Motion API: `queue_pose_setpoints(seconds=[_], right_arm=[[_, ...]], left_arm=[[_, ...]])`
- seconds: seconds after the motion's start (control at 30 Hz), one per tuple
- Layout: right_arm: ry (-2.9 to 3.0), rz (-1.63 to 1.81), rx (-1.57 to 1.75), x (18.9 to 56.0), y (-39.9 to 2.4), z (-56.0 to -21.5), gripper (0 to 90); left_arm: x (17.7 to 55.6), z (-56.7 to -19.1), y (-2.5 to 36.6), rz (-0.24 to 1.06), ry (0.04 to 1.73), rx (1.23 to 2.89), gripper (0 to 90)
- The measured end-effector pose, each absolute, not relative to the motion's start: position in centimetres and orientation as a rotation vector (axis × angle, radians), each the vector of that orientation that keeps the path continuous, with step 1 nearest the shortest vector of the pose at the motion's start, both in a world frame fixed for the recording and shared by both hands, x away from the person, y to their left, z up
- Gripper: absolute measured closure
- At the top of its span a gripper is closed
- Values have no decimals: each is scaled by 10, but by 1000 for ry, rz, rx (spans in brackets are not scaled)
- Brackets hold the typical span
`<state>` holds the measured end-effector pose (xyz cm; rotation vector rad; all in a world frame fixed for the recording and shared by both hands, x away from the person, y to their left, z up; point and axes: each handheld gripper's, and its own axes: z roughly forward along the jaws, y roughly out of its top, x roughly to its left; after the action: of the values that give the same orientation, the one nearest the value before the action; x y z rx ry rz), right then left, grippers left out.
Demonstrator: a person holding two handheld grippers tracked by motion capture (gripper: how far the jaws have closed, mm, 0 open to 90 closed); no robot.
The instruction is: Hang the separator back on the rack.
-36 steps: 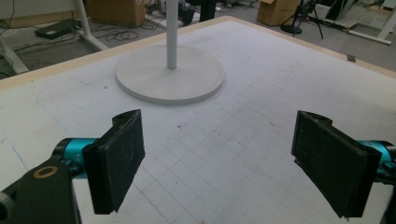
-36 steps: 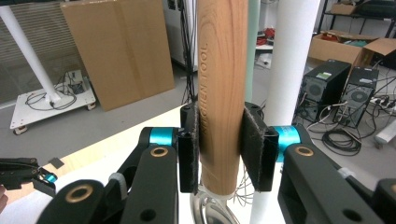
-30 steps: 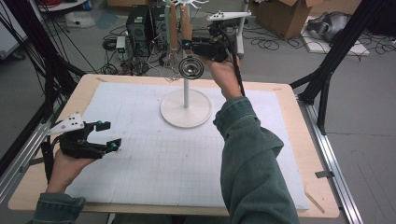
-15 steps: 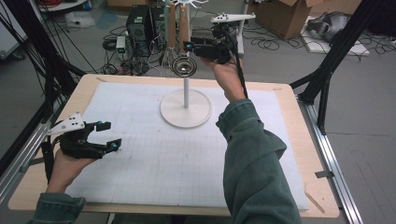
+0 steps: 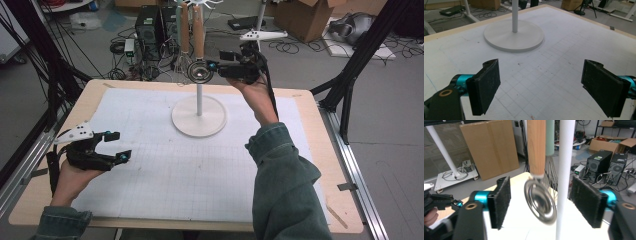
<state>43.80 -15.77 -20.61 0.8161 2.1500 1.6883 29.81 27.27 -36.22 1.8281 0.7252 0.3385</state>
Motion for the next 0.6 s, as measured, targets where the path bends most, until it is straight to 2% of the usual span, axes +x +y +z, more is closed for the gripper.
queue_pose_setpoints(seconds=[0.6], right_arm=[[2173,1623,893,412,-204,-262,225]], left_arm=[[304,-377,255,305,735,1879,134]])
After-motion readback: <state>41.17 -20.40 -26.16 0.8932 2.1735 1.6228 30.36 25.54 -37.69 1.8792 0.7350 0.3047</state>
